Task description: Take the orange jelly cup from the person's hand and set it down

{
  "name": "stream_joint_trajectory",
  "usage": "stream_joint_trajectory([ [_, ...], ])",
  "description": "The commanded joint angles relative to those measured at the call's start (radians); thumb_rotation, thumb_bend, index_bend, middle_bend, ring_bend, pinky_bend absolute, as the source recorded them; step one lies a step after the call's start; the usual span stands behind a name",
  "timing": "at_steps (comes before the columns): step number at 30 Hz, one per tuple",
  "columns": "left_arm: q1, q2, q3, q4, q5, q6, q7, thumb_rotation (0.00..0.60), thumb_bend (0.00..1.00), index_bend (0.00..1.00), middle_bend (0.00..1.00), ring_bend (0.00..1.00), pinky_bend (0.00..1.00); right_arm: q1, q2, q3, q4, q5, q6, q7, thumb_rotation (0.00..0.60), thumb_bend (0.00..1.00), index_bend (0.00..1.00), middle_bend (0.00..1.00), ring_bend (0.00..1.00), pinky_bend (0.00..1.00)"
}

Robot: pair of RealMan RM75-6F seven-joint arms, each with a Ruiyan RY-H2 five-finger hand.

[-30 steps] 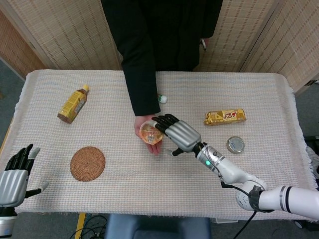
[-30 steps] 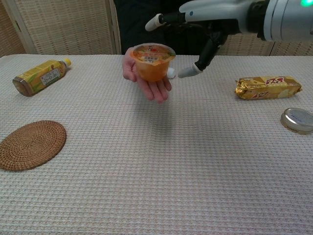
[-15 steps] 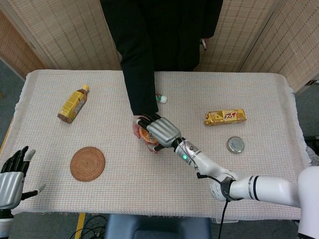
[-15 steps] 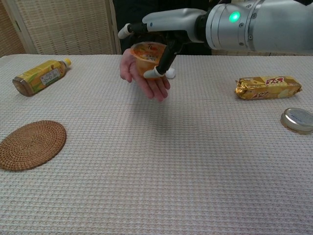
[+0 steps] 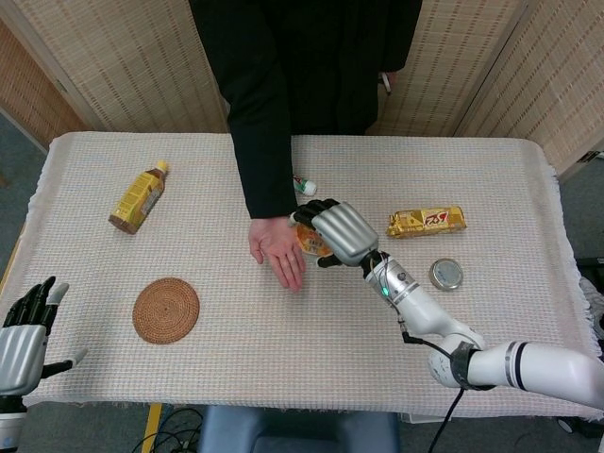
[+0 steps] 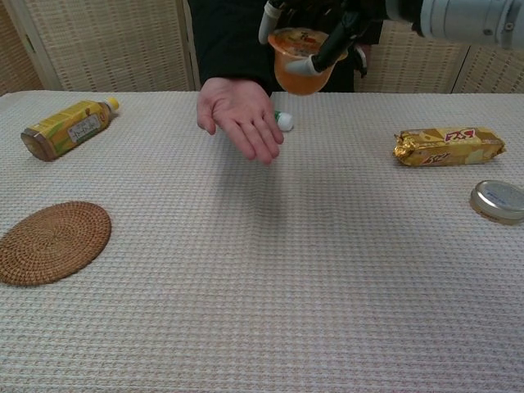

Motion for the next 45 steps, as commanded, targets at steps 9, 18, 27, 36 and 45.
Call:
stream_joint_trajectory([
  [9, -0.009, -0.012, 0.000, -0.008, 0.014, -0.009, 0.017, 0.600, 0.14, 0.09, 0.00, 0.00, 0.16, -0.132, 0.031, -0.141, 0.143, -0.084, -0.036, 0.121, 0.600, 0.51, 0.35, 0.38, 0.37, 0.57],
  [18, -0.007, -0.005, 0.001, -0.018, 0.017, -0.005, 0.025, 0.600, 0.14, 0.09, 0.00, 0.00, 0.16, -0.123, -0.173, -0.166, 0.400, -0.063, -0.119, 0.157, 0.600, 0.51, 0.32, 0.33, 0.36, 0.52],
  [27, -0.006, -0.008, 0.000, -0.013, 0.008, -0.010, 0.021, 0.600, 0.14, 0.09, 0.00, 0.00, 0.16, -0.101, -0.209, -0.169, 0.426, -0.075, -0.183, 0.151, 0.600, 0.45, 0.00, 0.05, 0.03, 0.13],
  [36, -0.004, -0.009, -0.004, -0.001, 0.003, -0.007, 0.004, 0.600, 0.14, 0.09, 0.00, 0.00, 0.16, -0.180, -0.037, -0.159, 0.229, -0.115, -0.049, 0.141, 0.600, 0.45, 0.00, 0.00, 0.00, 0.00],
  [45, -0.015, -0.017, -0.013, 0.017, -0.005, -0.020, -0.008, 0.600, 0.14, 0.09, 0.00, 0.00, 0.16, -0.440, 0.198, -0.237, 0.043, -0.239, 0.313, 0.131, 0.600, 0.43, 0.00, 0.03, 0.00, 0.04],
])
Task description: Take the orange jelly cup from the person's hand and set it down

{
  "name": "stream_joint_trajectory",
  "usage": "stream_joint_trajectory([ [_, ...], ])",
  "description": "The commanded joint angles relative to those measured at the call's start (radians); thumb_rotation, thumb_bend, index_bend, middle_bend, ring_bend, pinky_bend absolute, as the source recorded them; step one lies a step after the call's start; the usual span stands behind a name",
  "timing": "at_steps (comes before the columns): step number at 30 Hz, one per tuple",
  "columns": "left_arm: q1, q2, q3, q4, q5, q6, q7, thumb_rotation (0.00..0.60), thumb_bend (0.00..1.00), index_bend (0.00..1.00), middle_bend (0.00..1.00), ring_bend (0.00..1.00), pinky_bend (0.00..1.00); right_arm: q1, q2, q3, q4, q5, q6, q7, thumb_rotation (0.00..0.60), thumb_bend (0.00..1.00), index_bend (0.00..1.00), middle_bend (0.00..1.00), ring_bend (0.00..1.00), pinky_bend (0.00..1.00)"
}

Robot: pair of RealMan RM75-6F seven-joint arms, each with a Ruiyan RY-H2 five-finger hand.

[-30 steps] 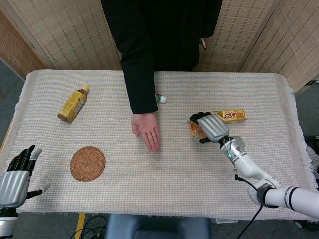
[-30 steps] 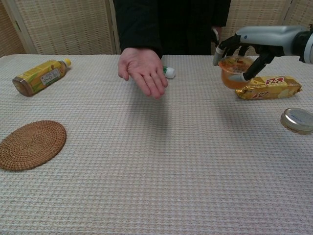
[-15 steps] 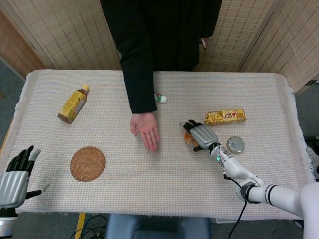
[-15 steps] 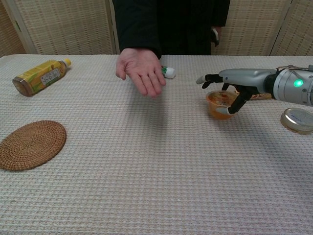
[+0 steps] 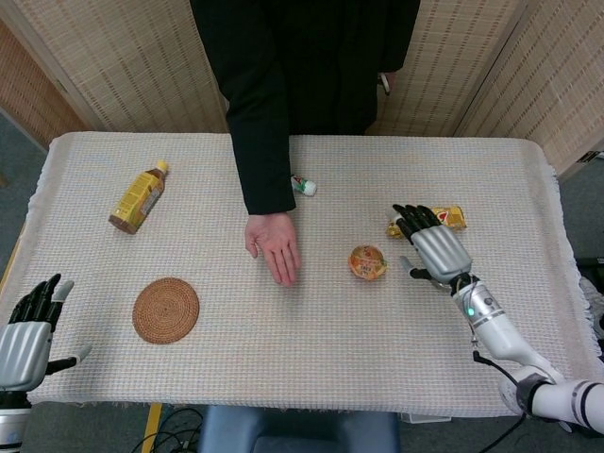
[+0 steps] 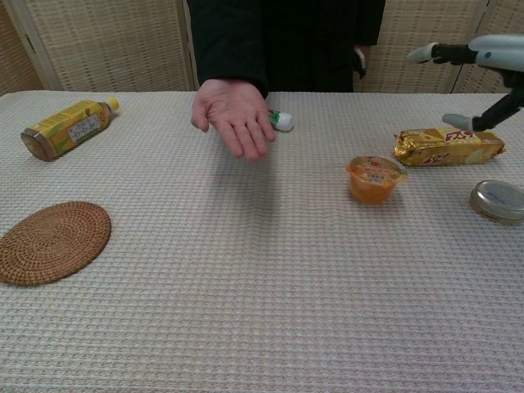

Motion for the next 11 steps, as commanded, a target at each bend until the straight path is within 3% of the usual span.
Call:
stream_joint_trajectory([
  [1, -0.003, -0.004, -0.002, 0.002, -0.002, -0.004, 0.000, 0.600, 0.14, 0.09, 0.00, 0.00, 0.16, -0.167, 0.129, -0.065, -0.091, -0.091, 0.197, 0.006, 0.600, 0.41, 0.00, 0.03, 0.00, 0.05],
  [6, -0.023, -0.028, -0.006, 0.010, -0.007, -0.031, 0.009, 0.600, 0.14, 0.09, 0.00, 0.00, 0.16, -0.331, 0.160, -0.119, -0.081, -0.136, 0.382, 0.058, 0.600, 0.25, 0.00, 0.06, 0.00, 0.07],
  [11, -0.041, -0.039, -0.016, 0.001, -0.007, -0.044, 0.029, 0.600, 0.14, 0.09, 0.00, 0.00, 0.16, -0.445, 0.140, -0.137, -0.032, -0.148, 0.492, 0.136, 0.600, 0.22, 0.00, 0.08, 0.00, 0.07],
])
